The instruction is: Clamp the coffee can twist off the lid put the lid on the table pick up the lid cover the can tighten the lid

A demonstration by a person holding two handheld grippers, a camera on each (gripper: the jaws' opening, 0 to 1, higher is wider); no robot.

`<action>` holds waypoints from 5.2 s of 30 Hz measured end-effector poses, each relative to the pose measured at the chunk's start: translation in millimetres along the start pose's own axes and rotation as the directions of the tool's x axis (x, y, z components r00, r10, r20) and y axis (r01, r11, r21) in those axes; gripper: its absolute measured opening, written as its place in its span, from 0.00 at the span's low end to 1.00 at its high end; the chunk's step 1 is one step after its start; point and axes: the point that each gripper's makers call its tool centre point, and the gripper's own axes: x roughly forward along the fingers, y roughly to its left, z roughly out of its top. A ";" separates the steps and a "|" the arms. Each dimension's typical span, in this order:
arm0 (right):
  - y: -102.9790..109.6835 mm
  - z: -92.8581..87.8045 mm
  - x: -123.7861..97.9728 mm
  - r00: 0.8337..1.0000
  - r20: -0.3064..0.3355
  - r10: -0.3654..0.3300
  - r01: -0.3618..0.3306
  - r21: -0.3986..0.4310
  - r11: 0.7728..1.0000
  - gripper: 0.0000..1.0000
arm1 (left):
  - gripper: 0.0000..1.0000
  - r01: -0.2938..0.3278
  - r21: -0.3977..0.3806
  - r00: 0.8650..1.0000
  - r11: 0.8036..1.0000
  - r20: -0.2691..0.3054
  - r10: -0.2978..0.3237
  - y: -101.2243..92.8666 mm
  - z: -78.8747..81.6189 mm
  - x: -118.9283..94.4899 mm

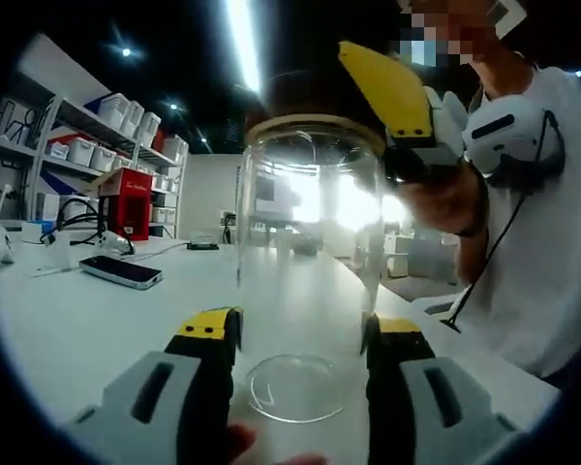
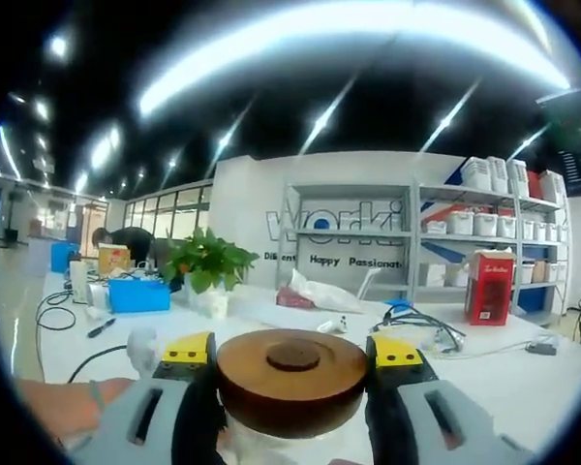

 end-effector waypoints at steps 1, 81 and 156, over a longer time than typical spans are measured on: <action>0.3 0.0 -0.2 1.000 -0.001 0.004 -0.004 0.000 1.000 0.56 | 0.44 0.000 0.000 1.000 1.000 0.000 0.000 0.0 0.0 -0.1; 11.7 -0.1 -1.8 0.610 0.100 0.786 -0.791 0.022 0.611 0.52 | 0.39 -0.069 0.006 0.997 0.998 -0.013 0.070 12.9 -0.4 -4.9; -23.5 26.9 -22.9 0.994 0.070 -0.084 0.079 0.073 0.994 0.68 | 0.41 -0.074 -0.008 0.997 0.997 -0.015 0.074 9.5 -1.1 -1.5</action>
